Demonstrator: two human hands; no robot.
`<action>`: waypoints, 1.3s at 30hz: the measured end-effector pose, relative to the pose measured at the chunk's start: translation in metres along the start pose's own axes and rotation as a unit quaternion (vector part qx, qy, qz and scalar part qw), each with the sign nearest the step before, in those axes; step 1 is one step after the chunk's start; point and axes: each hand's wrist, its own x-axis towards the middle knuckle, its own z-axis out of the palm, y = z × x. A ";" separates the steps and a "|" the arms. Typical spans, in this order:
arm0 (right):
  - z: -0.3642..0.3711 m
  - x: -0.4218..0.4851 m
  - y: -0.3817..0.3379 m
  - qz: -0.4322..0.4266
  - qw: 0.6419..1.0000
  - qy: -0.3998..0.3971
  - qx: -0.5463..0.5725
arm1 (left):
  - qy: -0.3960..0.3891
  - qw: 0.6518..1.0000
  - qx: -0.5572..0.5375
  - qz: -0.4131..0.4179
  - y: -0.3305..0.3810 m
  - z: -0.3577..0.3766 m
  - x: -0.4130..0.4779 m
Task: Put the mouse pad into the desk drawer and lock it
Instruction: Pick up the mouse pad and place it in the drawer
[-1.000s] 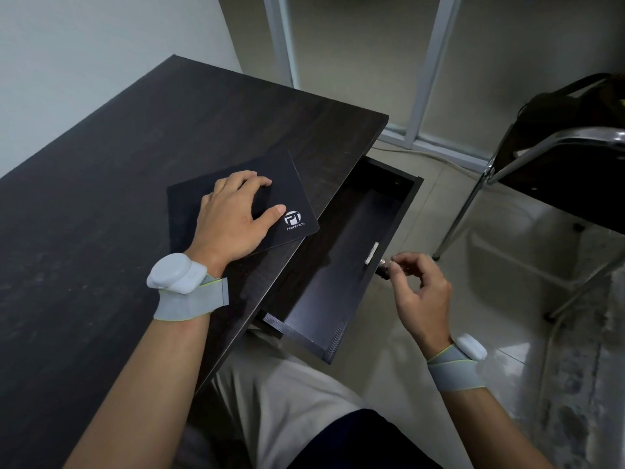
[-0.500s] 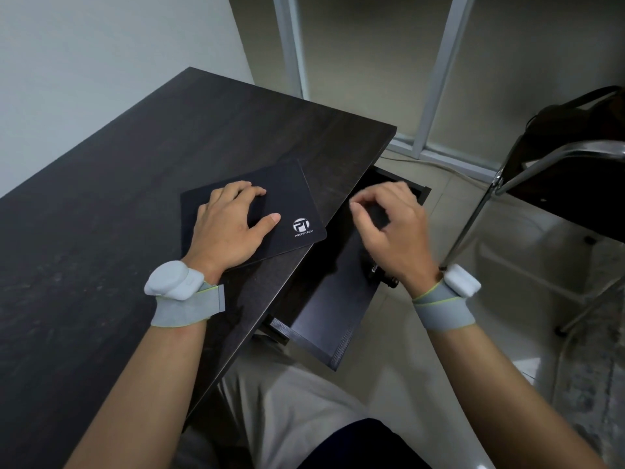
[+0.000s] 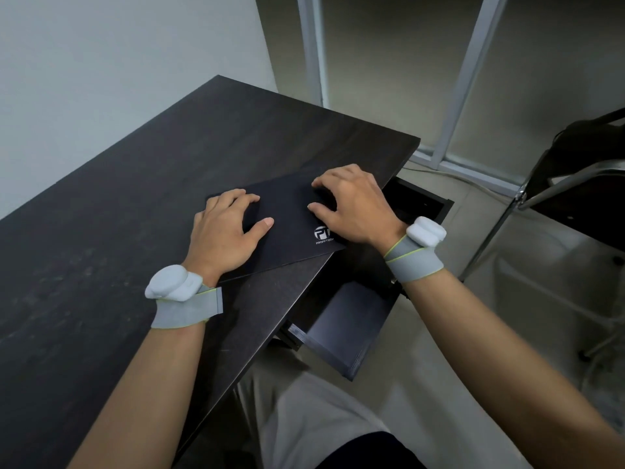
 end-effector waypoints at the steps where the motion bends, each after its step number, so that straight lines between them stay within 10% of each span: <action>1: 0.002 0.004 0.000 0.000 1.000 -0.010 -0.007 | 0.001 1.000 0.001 -0.006 -0.003 -0.001 0.001; 23: 0.023 0.042 0.004 0.028 0.994 -0.086 -0.065 | -0.039 0.994 0.047 -0.095 -0.034 -0.009 0.022; 39: -0.002 0.034 0.001 0.037 0.995 -0.051 0.077 | 0.079 0.978 -0.132 -0.140 -0.029 -0.028 0.007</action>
